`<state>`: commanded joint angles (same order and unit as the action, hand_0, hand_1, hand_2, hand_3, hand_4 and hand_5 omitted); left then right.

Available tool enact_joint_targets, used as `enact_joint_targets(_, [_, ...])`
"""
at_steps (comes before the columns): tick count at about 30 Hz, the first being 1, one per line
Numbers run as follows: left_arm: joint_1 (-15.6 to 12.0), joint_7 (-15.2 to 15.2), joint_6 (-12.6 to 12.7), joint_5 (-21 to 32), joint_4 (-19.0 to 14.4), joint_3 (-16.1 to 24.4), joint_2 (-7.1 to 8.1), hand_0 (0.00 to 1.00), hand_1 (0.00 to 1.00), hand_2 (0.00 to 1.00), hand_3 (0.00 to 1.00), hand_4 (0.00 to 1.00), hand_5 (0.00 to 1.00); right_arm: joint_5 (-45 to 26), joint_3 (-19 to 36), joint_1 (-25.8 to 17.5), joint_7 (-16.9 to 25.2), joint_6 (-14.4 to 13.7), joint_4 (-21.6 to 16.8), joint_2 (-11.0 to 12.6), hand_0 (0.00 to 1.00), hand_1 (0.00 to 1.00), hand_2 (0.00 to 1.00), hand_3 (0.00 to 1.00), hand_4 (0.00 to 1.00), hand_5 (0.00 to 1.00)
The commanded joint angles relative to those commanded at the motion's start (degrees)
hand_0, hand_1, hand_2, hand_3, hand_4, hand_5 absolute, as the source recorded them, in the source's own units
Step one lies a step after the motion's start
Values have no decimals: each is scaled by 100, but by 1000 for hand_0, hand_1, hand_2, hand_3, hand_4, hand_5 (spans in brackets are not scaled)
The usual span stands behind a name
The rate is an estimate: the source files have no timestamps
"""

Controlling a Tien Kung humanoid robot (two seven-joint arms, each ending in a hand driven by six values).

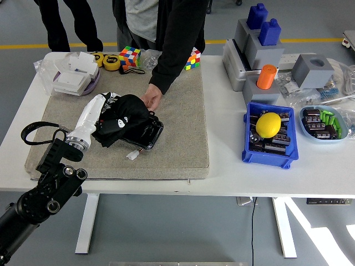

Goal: Pick the rag up,wipe the panel,place it on the desk

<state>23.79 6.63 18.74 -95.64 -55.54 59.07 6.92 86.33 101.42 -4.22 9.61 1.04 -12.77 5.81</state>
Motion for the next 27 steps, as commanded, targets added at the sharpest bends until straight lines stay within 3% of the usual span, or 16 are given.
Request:
enact_joint_targets(16, [-9, -44, -22, 293, -396, -898, -88, 245, 308, 386, 568, 655, 2, -84, -92, 5, 9, 20, -37, -2, 546, 564, 493, 523, 895, 366])
enact_joint_targets(22, [-1, -17, 1, 323, -503, -1015, -129, 243, 308, 384, 568, 655, 2, -89, -107, 2, 13, 24, -38, -7, 546, 564, 492, 522, 895, 367])
enact_joint_targets(27, [43, 33, 48, 272, -324, -924, -174, 241, 308, 384, 568, 656, 2, -104, -133, 10, 12, 26, -40, -8, 545, 564, 493, 522, 897, 368])
